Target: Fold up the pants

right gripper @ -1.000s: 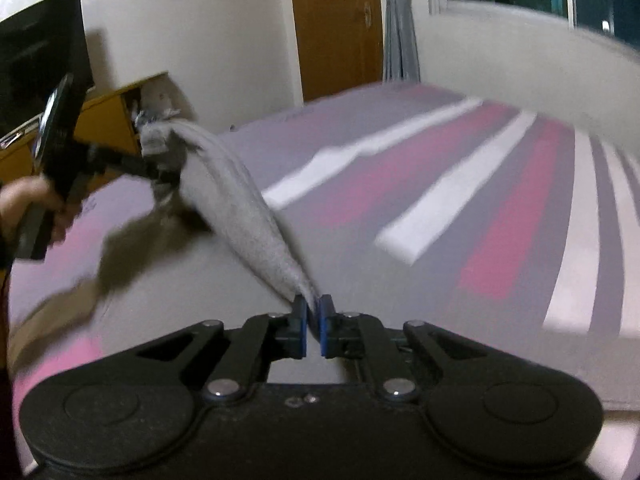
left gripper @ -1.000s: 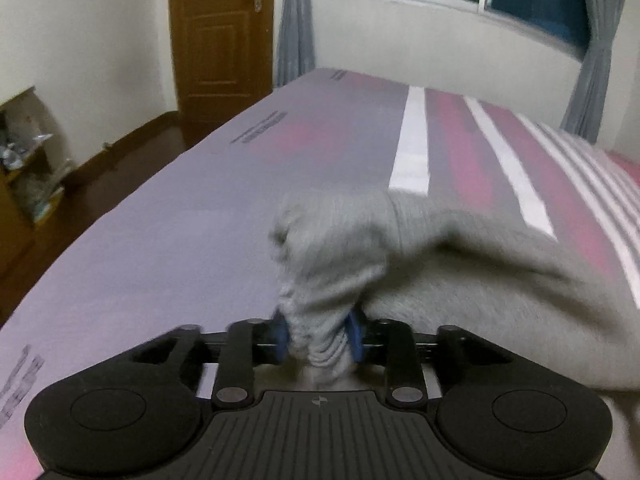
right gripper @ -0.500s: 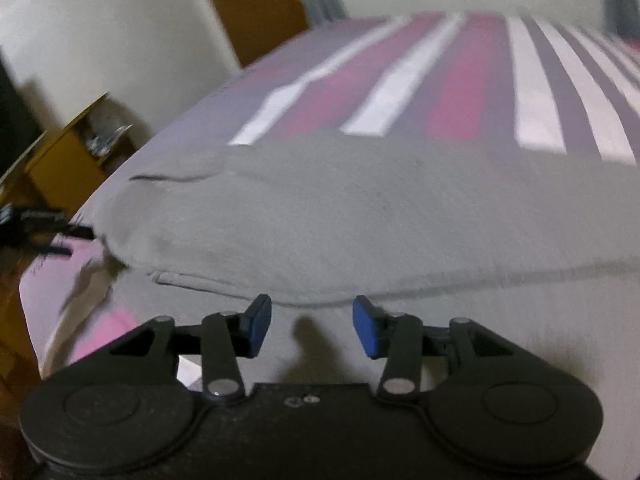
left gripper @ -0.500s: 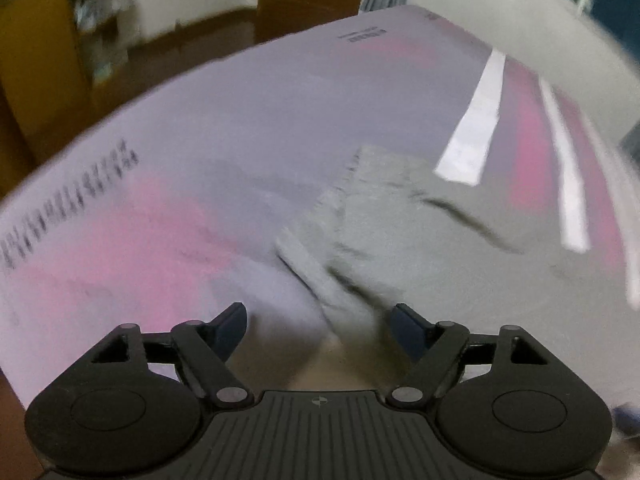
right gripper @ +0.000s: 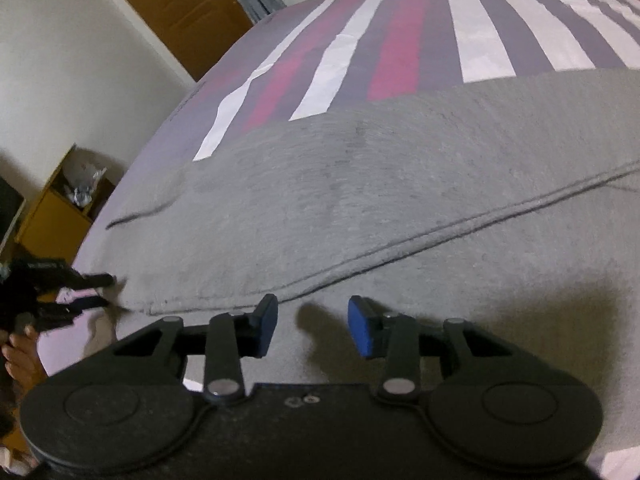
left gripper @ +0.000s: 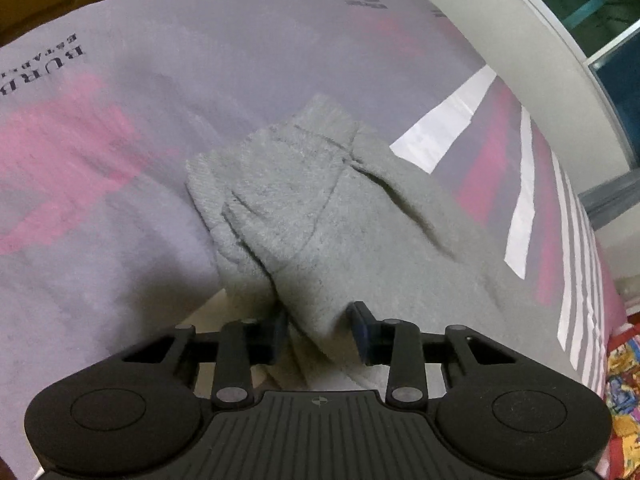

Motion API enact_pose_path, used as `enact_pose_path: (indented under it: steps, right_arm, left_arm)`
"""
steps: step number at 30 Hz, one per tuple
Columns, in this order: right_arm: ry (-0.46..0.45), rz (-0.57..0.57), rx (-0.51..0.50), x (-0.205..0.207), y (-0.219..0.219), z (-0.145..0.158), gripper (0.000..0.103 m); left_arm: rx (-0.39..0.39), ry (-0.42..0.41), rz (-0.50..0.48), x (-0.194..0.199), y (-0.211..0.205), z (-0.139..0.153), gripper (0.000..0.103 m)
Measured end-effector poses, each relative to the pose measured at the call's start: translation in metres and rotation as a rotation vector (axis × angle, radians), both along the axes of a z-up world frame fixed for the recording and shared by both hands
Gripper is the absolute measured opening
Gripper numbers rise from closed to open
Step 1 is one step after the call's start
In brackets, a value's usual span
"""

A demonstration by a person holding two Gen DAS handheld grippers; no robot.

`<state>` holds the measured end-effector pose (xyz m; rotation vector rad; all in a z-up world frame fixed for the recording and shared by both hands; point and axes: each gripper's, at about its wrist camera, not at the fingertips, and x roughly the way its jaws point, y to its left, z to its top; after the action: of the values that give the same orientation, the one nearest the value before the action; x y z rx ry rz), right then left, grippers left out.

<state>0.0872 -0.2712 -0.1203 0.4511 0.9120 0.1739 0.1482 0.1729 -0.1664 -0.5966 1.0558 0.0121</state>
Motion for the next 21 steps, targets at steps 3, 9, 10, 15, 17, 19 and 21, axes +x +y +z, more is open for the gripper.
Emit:
enact_pose_path:
  steps: [3,9,10,15,17,19,21]
  right_arm:
    - [0.005,-0.010,0.017,0.002,0.001,-0.001,0.040]
    - [0.025,-0.136,0.179,0.006,-0.016,-0.012,0.040]
    - [0.029,-0.181,0.224,0.007,-0.022,-0.018,0.039]
    - [0.024,-0.263,0.237,0.012,-0.026,-0.027,0.008]
    - [-0.042,-0.203,0.170,0.000,-0.013,-0.010,0.008]
    - [-0.104,-0.134,0.116,-0.014,0.000,0.011,0.008]
    - [-0.137,-0.080,0.118,-0.031,0.011,0.024,0.008]
  left_arm:
    - [-0.012,-0.015,0.012,0.004,-0.002,-0.004,0.036]
    - [0.016,-0.096,0.012,0.003,-0.005,0.010,0.018]
    - [0.024,-0.104,-0.004,0.005,-0.007,0.014,0.017]
    - [0.044,-0.134,-0.021,0.016,-0.002,0.030,0.015]
    - [0.055,-0.155,-0.029,0.021,0.003,0.039,0.014]
    - [0.068,-0.176,-0.028,0.023,0.013,0.049,0.014]
    - [0.081,-0.188,-0.024,0.023,0.024,0.055,0.014]
